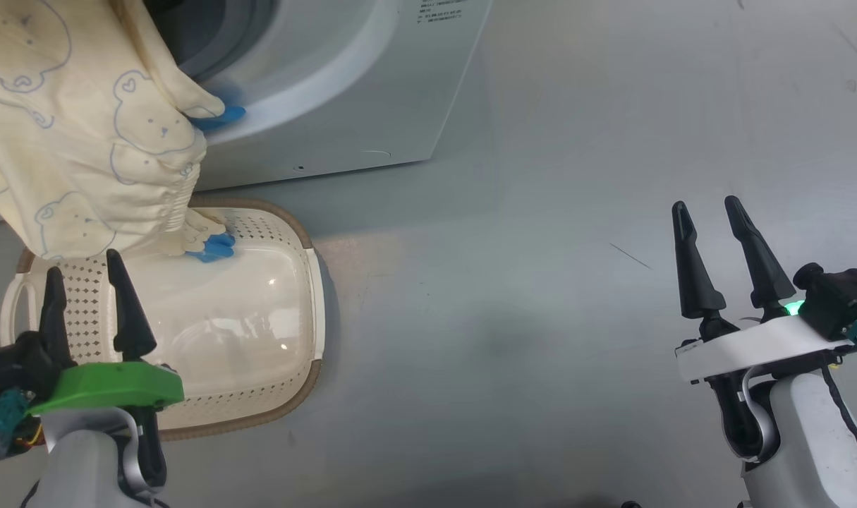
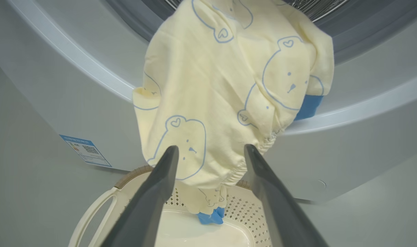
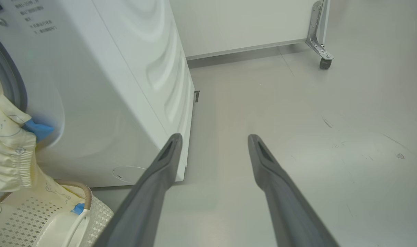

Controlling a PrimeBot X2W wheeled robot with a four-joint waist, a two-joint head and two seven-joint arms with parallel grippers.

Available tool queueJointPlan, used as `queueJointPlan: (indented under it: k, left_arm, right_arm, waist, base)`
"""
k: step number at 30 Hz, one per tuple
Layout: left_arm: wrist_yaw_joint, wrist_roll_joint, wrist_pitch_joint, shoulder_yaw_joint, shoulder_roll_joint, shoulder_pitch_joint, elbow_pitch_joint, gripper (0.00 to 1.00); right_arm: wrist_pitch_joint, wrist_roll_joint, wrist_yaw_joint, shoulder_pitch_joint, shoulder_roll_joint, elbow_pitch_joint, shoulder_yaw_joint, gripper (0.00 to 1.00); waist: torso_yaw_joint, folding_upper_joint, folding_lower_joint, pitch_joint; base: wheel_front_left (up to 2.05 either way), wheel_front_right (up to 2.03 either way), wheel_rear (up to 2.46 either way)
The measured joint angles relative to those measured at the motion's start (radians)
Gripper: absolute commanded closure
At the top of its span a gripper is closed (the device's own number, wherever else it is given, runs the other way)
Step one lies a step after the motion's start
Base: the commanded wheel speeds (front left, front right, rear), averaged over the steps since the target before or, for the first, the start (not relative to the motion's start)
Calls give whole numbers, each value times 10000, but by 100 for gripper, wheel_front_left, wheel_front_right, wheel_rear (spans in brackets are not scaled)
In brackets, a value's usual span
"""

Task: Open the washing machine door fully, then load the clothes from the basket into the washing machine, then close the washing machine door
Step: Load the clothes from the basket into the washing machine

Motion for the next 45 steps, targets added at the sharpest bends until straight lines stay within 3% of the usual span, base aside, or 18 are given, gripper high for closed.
queueJointPlan:
  k: [25, 34, 45]
  left_arm:
    - [10, -428, 497, 581, 577, -2072, 2023, 0]
    - [-491, -754, 686, 679, 872, -2813, 2800, 0]
    - [-782, -1035, 570, 846, 1037, -3989, 3659, 0]
  right_arm:
    - [0, 13, 0, -455, 59, -96, 12, 0]
    - [0, 13, 0, -599, 58, -136, 105, 0]
    - [0, 50, 0, -709, 59, -190, 178, 0]
  waist:
    - [-606, 0, 0, 888]
    - [-828, 0, 0, 1186]
    - [-1031, 0, 0, 1582]
  base:
    - [0, 0, 0]
    - [0, 0, 0]
    - [0, 0, 0]
